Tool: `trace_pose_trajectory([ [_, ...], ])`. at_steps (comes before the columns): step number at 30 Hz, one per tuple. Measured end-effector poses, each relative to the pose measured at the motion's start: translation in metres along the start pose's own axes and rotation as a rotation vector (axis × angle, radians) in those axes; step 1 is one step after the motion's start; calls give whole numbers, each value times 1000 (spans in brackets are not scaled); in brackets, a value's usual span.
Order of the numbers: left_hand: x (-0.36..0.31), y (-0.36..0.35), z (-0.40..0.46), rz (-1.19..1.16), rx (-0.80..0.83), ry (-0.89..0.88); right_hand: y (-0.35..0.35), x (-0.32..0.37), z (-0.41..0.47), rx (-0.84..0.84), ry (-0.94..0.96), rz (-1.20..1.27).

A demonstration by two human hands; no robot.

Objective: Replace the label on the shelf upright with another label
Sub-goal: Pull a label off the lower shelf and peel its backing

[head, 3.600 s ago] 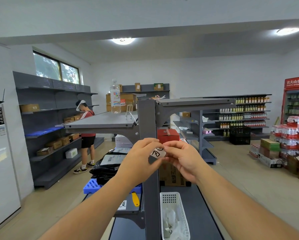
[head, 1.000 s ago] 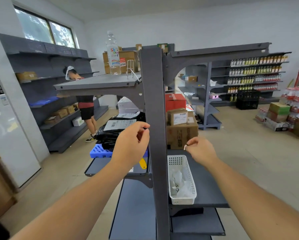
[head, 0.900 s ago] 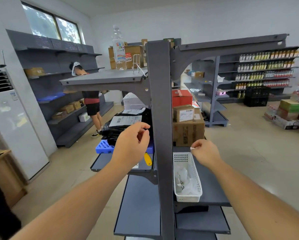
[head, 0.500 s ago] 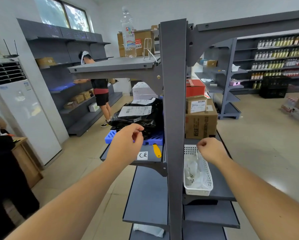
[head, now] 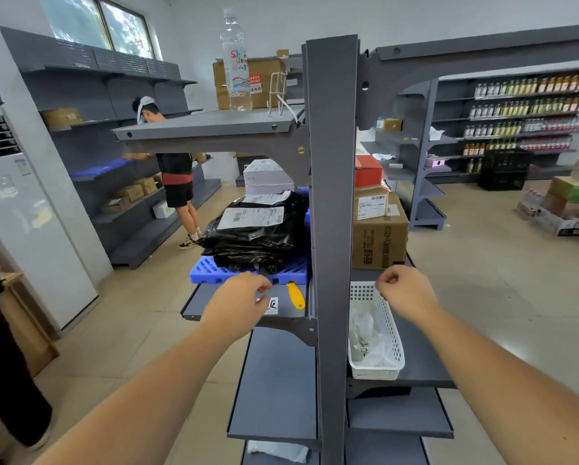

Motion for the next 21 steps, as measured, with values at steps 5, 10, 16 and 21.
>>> trace_pose_trajectory([
  [5, 9, -45, -1, 201, 139, -52, 4, -2, -12, 14, -1, 4],
  [10, 10, -67, 5, 233, 171, -77, 8, -3, -21, 24, -19, -12],
  [16, 14, -77, 7, 211, 161, -78, 8, 8, -31, 27, -5, -41],
  [21, 14, -76, 8, 239, 126, -95, 5, 23, -36, 50, 28, -32],
])
Point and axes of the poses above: each hand's wrist, its own z-axis towards the middle knuckle, its own y-axis out of the back of the hand, x = y × z, the point moved 8 cm from there along z, towards the middle knuckle
